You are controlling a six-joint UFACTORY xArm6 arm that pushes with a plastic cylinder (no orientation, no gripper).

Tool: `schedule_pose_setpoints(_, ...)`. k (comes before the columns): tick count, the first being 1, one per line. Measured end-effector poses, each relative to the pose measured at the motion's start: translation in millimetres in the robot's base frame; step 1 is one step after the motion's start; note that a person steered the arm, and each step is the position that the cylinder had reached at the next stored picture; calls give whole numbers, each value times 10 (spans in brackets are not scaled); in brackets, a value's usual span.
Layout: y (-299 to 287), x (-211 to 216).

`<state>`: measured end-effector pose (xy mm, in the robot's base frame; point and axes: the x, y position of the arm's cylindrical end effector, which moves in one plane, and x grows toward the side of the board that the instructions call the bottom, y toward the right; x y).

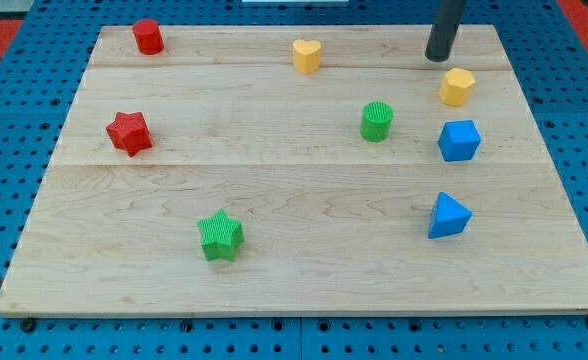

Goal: Push the yellow hexagon down a bit

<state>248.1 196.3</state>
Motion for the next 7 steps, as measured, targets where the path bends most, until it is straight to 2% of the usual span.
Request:
schedule_pose_setpoints(1,328,251)
schedule_pose_setpoints(6,398,216)
schedule_pose_setpoints(7,402,443)
